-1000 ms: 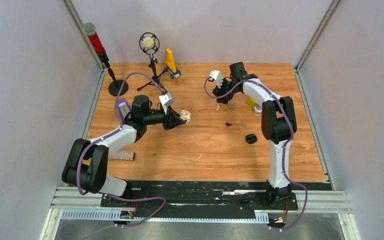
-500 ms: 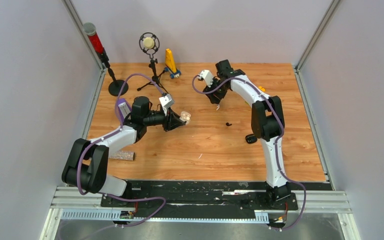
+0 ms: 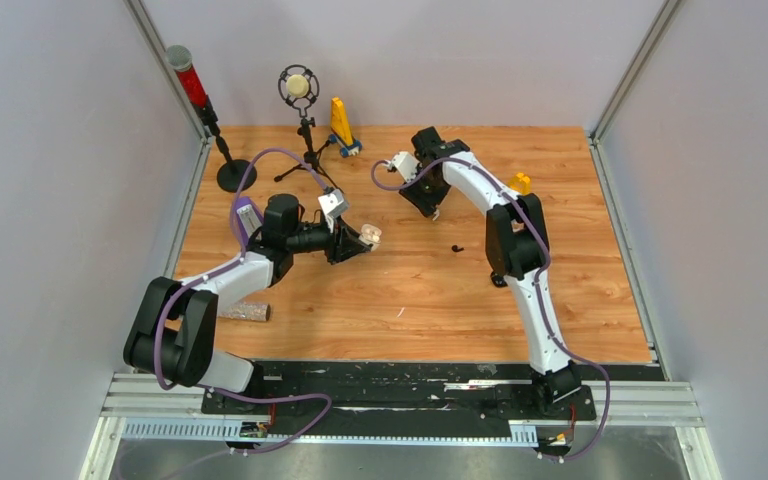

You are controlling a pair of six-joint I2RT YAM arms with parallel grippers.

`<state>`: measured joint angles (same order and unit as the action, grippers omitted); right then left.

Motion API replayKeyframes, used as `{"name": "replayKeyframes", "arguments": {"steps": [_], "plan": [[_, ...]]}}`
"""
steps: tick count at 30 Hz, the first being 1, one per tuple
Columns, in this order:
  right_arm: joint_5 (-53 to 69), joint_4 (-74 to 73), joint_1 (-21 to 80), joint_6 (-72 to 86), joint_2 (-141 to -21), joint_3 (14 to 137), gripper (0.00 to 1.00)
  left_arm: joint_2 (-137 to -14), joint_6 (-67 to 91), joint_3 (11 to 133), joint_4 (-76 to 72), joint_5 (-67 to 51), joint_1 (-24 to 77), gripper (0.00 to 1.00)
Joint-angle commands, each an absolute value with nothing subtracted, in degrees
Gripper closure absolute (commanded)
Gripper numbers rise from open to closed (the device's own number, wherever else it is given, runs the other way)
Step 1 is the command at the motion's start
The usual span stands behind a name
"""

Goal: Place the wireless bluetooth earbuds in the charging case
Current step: Pick up the earbud from the center of the board.

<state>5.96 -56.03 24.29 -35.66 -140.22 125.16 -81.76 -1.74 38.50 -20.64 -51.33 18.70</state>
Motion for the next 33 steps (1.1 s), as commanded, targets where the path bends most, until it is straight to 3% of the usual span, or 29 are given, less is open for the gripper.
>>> {"name": "replayKeyframes", "arguments": {"steps": [1, 25, 33], "plan": [[1.8, -58.7, 24.3, -33.4, -140.9, 128.3, 0.52, -79.7, -2.9, 38.4, -23.2, -51.9, 18.6, 0.79], [1.9, -62.2, 24.9, -34.0, -140.8, 128.7, 0.6, -79.9, -2.5, 38.2, -24.1, -52.1, 18.6, 0.79], [1.6, -62.9, 25.0, -35.5, -141.2, 129.7, 0.68, -79.6, -2.4, 38.1, -24.1, -52.1, 18.6, 0.79]]}}
